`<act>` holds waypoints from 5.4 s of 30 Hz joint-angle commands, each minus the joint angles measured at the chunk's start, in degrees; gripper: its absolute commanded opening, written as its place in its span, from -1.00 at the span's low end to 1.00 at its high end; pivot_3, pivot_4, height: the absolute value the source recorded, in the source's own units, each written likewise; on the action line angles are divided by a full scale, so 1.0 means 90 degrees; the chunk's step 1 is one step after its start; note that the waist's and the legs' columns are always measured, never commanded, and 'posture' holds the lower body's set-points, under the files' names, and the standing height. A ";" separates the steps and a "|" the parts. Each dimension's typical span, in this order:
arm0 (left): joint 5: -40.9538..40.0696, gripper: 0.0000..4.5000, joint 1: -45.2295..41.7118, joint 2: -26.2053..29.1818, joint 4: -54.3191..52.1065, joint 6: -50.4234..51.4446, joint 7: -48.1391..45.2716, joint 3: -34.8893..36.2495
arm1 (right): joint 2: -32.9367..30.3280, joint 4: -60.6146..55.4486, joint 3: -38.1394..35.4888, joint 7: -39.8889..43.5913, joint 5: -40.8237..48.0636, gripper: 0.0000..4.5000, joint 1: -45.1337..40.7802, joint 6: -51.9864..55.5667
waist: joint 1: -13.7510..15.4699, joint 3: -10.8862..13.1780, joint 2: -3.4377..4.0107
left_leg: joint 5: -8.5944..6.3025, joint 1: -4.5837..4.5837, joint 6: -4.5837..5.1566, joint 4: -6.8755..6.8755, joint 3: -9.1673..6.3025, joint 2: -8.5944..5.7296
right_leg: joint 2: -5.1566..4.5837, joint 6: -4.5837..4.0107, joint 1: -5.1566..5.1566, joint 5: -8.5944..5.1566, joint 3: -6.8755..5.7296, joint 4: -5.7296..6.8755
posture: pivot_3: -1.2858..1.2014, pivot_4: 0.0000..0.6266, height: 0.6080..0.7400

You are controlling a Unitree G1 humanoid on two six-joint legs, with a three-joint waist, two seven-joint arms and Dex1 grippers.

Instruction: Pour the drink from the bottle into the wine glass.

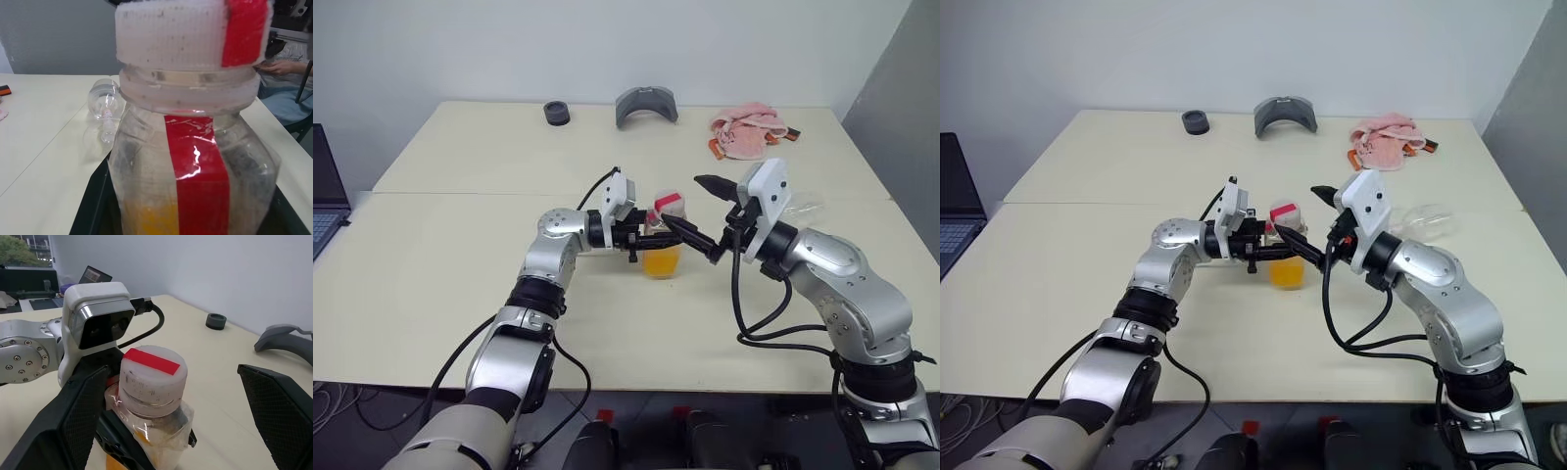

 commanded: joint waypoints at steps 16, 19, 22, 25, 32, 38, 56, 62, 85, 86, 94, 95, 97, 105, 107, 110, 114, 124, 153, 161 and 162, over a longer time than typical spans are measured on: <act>-0.0055 -0.26 -0.0182 0.0013 -0.0173 -0.0103 0.0017 0.0065 | 0.0181 0.0058 0.0005 -0.0154 -0.0433 1.00 -0.0186 -0.0276 | -0.0002 0.0000 0.0000 | 0.0000 0.0000 0.0000 0.0000 -0.0001 0.0000 | 0.0000 0.0000 0.0000 0.0000 -0.0001 0.0000 | 0.03 -0.52 1.00; -0.0054 -0.26 -0.0183 0.0011 -0.0166 -0.0107 0.0026 0.0061 | 0.0198 0.0068 0.0010 -0.0129 -0.0455 1.00 -0.0183 -0.0286 | -0.0002 0.0000 0.0000 | 0.0000 0.0000 0.0000 0.0000 0.0000 0.0000 | 0.0000 0.0000 0.0000 0.0000 -0.0001 0.0000 | 0.03 -0.52 1.00; -0.0048 -0.26 -0.0188 0.0010 -0.0146 -0.0117 0.0029 0.0063 | 0.0214 0.0062 0.0022 -0.0089 -0.0448 1.00 -0.0173 -0.0284 | -0.0002 0.0000 0.0000 | 0.0000 0.0000 -0.0001 0.0000 0.0000 0.0000 | 0.0000 0.0000 0.0000 0.0000 -0.0001 0.0001 | 0.03 -0.52 1.00; -0.0044 -0.26 -0.0186 0.0011 -0.0144 -0.0120 0.0033 0.0065 | 0.0221 0.0025 0.0027 -0.0041 -0.0388 1.00 -0.0153 -0.0255 | -0.0002 0.0000 0.0000 | 0.0000 0.0000 -0.0001 0.0000 -0.0001 0.0000 | 0.0000 0.0000 0.0000 0.0000 -0.0001 0.0000 | 0.03 -0.52 1.00; -0.0039 -0.26 -0.0175 0.0017 -0.0157 -0.0132 0.0040 0.0065 | 0.0366 -0.0054 -0.0101 0.0002 0.0028 1.00 -0.0138 0.0020 | -0.0003 0.0000 0.0000 | 0.0000 0.0000 -0.0001 0.0000 -0.0001 0.0000 | 0.0000 0.0000 0.0000 0.0000 -0.0001 0.0001 | 0.03 -0.52 1.00; -0.0039 -0.26 -0.0168 0.0032 -0.0172 -0.0122 0.0036 0.0065 | 0.0459 -0.0090 -0.0256 -0.0027 0.0518 1.00 -0.0164 0.0363 | -0.0003 0.0000 0.0000 | 0.0000 0.0000 -0.0001 0.0000 -0.0002 0.0000 | -0.0001 0.0000 0.0000 0.0000 -0.0001 0.0001 | 0.03 -0.52 1.00; -0.0048 -0.26 -0.0126 0.0004 -0.0223 -0.0118 0.0064 0.0059 | 0.0523 0.0353 -0.0187 -0.0030 0.0624 0.73 -0.0440 0.0324 | -0.0004 0.0000 0.0000 | 0.0000 0.0000 0.0001 0.0000 -0.0001 0.0000 | -0.0001 0.0000 0.0000 0.0000 -0.0001 0.0000 | 0.03 -0.52 1.00; -0.0057 -0.26 -0.0082 0.0007 -0.0270 -0.0099 0.0054 0.0050 | 0.0550 0.0332 -0.0178 -0.0022 0.0653 -0.19 -0.0437 0.0337 | -0.0005 0.0000 0.0000 | 0.0000 0.0001 0.0000 0.0000 -0.0002 0.0000 | -0.0001 0.0000 0.0000 0.0000 -0.0001 0.0001 | 0.03 -0.52 1.00; -0.0182 -0.26 -0.0139 -0.0002 -0.0267 -0.0090 0.0542 0.0306 | -0.0062 0.0026 -0.0526 -0.0158 -0.0701 -0.25 -0.0149 -0.1261 | 0.0003 0.0000 0.0000 | 0.0000 -0.0001 -0.0001 0.0000 -0.0001 -0.0001 | -0.0002 0.0000 0.0000 0.0000 -0.0001 -0.0001 | 0.03 -0.52 1.00; -0.0202 -0.26 -0.0149 -0.0014 -0.0255 -0.0081 0.0605 0.0339 | -0.0186 -0.0001 -0.0685 -0.0203 -0.0802 -0.25 0.0092 -0.1344 | 0.0011 0.0000 0.0000 | 0.0000 -0.0001 -0.0001 0.0000 -0.0002 -0.0001 | -0.0002 0.0000 0.0000 0.0000 -0.0002 -0.0001 | 0.03 -0.52 1.00; -0.0239 -0.26 -0.0103 -0.0051 -0.0292 -0.0087 0.0785 0.0451 | -0.0257 0.0453 -0.1669 -0.0773 -0.1679 -0.25 0.3119 -0.2422 | 0.0149 0.0001 -0.0003 | -0.0001 -0.0003 0.0001 -0.0006 0.0011 -0.0006 | -0.0001 0.0000 0.0003 0.0000 0.0002 -0.0008 | 0.03 -0.52 1.00; -0.0247 -0.26 -0.0099 -0.0046 -0.0296 -0.0089 0.0793 0.0463 | -0.0150 0.0622 -0.1790 -0.0901 -0.1734 -0.25 0.3366 -0.2546 | 0.0142 0.0001 -0.0002 | -0.0001 -0.0001 0.0001 -0.0002 0.0016 -0.0006 | 0.0000 0.0000 0.0004 0.0000 0.0004 -0.0004 | 0.03 -0.52 1.00; -0.0251 -0.26 -0.0100 -0.0046 -0.0295 -0.0100 0.0821 0.0493 | 0.0035 0.1021 -0.2038 -0.1148 -0.1802 -0.25 0.3686 -0.2708 | 0.0118 0.0001 -0.0002 | -0.0001 0.0010 0.0002 -0.0003 0.0034 -0.0006 | 0.0003 0.0000 0.0004 0.0000 0.0019 0.0002 | 0.03 -0.52 1.00; -0.0223 -0.26 -0.0121 0.0035 -0.0209 -0.0159 0.0841 0.0579 | 0.0059 0.1797 -0.2478 -0.1114 -0.1482 0.18 0.3930 -0.2276 | 0.0091 0.0001 -0.0002 | -0.0001 0.0027 0.0016 -0.0003 0.0066 -0.0003 | 0.0026 0.0001 0.0008 0.0000 0.0023 0.0010 | 0.03 -0.52 1.00; -0.0218 -0.26 -0.0132 0.0075 -0.0208 -0.0173 0.0896 0.0617 | -0.0001 0.1798 -0.2566 -0.1048 -0.1381 0.52 0.3908 -0.2187 | 0.0091 0.0001 -0.0002 | -0.0001 0.0026 0.0016 -0.0003 0.0070 -0.0002 | 0.0024 0.0001 0.0008 0.0000 0.0026 0.0009 | 0.03 -0.52 1.00; -0.0200 -0.26 -0.0156 0.0173 -0.0155 -0.0207 0.1033 0.0732 | -0.0191 0.1734 -0.2615 -0.0950 -0.1435 0.93 0.3915 -0.2249 | 0.0097 0.0001 -0.0002 | -0.0001 0.0024 0.0016 -0.0003 0.0071 -0.0002 | 0.0019 0.0001 0.0008 0.0000 0.0027 0.0008 | 0.03 -0.52 1.00; -0.0008 -0.26 -0.0256 0.0565 0.0155 -0.0411 0.1843 0.1060 | -0.0868 0.1171 -0.2387 -0.0483 -0.1791 1.00 0.4054 -0.2605 | 0.0087 0.0001 -0.0001 | -0.0002 0.0026 0.0017 -0.0004 0.0071 -0.0004 | 0.0017 0.0001 0.0007 0.0000 0.0030 0.0008 | 0.03 -0.52 1.00; 0.0674 -0.26 -0.0200 0.1334 0.1070 -0.0975 0.5406 0.1956 | -0.0678 0.0104 -0.0131 0.0693 -0.0823 1.00 0.1490 -0.1284 | 0.0027 0.0007 -0.0011 | -0.0001 0.0022 0.0015 0.0003 0.0029 0.0002 | 0.0020 0.0002 0.0010 0.0001 0.0013 0.0007 | 0.03 -0.52 1.00; 0.0636 0.97 0.0147 0.1363 0.1908 -0.1563 0.5483 0.2142 | 0.1638 0.2107 0.1784 0.0566 -0.1971 1.00 -0.0815 -0.1184 | -0.0013 0.0006 -0.0025 | 0.0015 -0.0096 -0.0014 0.0082 -0.0030 -0.0028 | -0.0039 0.0005 -0.0100 0.0004 -0.0034 0.0095 | 0.03 -0.52 1.00; 0.0558 0.97 0.0605 0.1339 0.1498 -0.1617 0.5642 0.2225 | 0.1583 0.1694 0.1574 0.0528 -0.1800 1.00 -0.0550 -0.0834 | -0.0016 0.0006 -0.0025 | 0.0015 -0.0094 -0.0014 0.0083 -0.0031 -0.0026 | -0.0038 0.0005 -0.0101 0.0004 -0.0029 0.0101 | 0.03 -0.52 1.00; 0.0535 0.97 0.0642 0.1342 0.1453 -0.1607 0.5666 0.2245 | 0.1602 0.1674 0.1548 0.0520 -0.1785 1.00 -0.0541 -0.0815 | -0.0016 0.0006 -0.0025 | 0.0015 -0.0094 -0.0014 0.0083 -0.0031 -0.0025 | -0.0037 0.0004 -0.0102 0.0004 -0.0029 0.0101 | 0.03 -0.52 1.00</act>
